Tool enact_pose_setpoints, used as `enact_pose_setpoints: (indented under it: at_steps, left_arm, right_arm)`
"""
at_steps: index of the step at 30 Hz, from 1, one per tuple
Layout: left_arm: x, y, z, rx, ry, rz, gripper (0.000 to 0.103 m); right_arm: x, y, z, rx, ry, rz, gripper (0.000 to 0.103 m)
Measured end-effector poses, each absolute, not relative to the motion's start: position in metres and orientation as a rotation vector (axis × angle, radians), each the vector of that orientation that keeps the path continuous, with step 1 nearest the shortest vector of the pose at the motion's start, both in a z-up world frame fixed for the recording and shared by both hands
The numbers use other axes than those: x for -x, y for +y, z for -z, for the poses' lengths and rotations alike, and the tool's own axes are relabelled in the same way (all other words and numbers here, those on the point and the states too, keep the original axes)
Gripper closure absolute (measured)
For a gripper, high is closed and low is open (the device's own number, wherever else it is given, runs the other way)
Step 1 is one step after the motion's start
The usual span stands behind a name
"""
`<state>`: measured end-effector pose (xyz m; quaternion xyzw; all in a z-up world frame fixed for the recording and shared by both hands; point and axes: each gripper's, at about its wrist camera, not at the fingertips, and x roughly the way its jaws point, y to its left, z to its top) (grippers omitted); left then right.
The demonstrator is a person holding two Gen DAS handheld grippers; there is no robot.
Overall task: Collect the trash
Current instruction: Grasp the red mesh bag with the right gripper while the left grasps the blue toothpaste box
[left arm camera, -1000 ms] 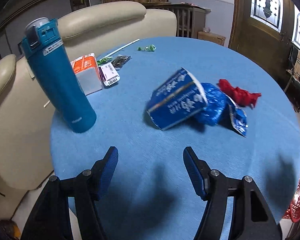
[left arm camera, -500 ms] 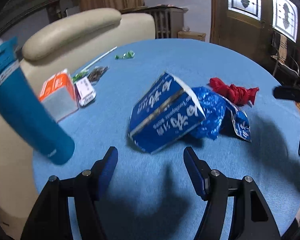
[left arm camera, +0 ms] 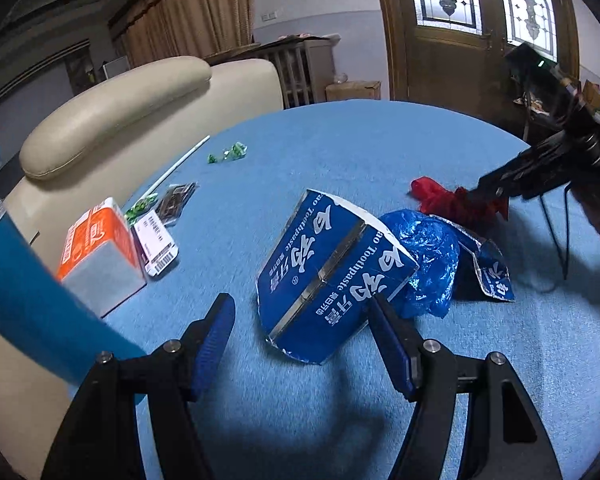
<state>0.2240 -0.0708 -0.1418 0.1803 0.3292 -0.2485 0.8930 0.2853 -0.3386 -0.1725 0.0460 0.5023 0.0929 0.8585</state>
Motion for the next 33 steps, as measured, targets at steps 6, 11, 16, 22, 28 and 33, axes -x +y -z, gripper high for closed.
enact_pose_setpoints:
  at_steps: [6, 11, 16, 22, 28, 33]
  left_arm:
    - [-0.224, -0.067, 0.144, -0.345, 0.686, 0.590, 0.033]
    - [-0.217, -0.071, 0.153, -0.380, 0.684, 0.611, 0.033]
    - [-0.223, -0.070, 0.159, -0.387, 0.680, 0.591, 0.033]
    - [-0.224, -0.077, 0.158, -0.452, 0.618, 0.592, 0.033]
    - [-0.225, -0.084, 0.159, -0.512, 0.573, 0.618, 0.033]
    - [-0.235, -0.088, 0.162, -0.537, 0.586, 0.658, 0.033]
  right_arm:
    - [-0.291, -0.327, 0.185, -0.091, 1.076, -0.245, 0.053]
    - [-0.286, -0.312, 0.194, -0.056, 1.076, -0.241, 0.059]
    - [-0.280, -0.315, 0.192, -0.133, 1.037, -0.194, 0.061]
    - [-0.250, -0.331, 0.180, -0.290, 0.953, -0.150, 0.061]
    - [-0.212, -0.338, 0.175, -0.390, 0.928, -0.105, 0.061]
    - [-0.186, -0.344, 0.166, -0.444, 0.896, -0.067, 0.061]
